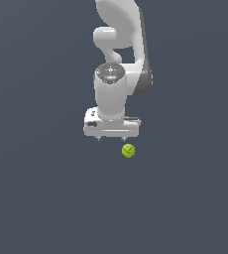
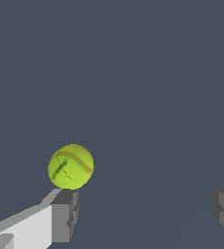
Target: Pick up the object and move it to a goal position.
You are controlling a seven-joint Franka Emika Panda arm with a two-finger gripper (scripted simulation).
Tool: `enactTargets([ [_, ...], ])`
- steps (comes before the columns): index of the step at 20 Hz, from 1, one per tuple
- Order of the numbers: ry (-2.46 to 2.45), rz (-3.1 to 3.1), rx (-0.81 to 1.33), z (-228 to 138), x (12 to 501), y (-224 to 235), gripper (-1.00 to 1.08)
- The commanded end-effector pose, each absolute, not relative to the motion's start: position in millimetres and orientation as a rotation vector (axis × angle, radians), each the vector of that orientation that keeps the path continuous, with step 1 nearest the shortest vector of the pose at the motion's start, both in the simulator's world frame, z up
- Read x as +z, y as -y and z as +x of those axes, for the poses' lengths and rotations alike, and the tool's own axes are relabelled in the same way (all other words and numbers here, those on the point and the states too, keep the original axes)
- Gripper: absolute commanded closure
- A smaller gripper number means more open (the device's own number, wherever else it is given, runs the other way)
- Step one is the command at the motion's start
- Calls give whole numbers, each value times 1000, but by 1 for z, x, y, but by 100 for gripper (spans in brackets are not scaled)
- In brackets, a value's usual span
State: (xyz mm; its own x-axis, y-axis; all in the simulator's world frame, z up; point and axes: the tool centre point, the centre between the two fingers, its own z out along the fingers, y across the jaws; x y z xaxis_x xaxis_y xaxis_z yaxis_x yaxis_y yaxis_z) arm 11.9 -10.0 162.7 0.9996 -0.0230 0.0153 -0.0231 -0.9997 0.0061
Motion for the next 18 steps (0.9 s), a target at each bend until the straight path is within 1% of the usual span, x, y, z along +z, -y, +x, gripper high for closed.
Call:
enactTargets([
  [1, 36, 3135, 24, 12, 163, 10, -92],
  [10, 21, 3134, 22, 17, 158, 23, -92],
  [18, 45, 3134, 21, 17, 156, 20, -92],
])
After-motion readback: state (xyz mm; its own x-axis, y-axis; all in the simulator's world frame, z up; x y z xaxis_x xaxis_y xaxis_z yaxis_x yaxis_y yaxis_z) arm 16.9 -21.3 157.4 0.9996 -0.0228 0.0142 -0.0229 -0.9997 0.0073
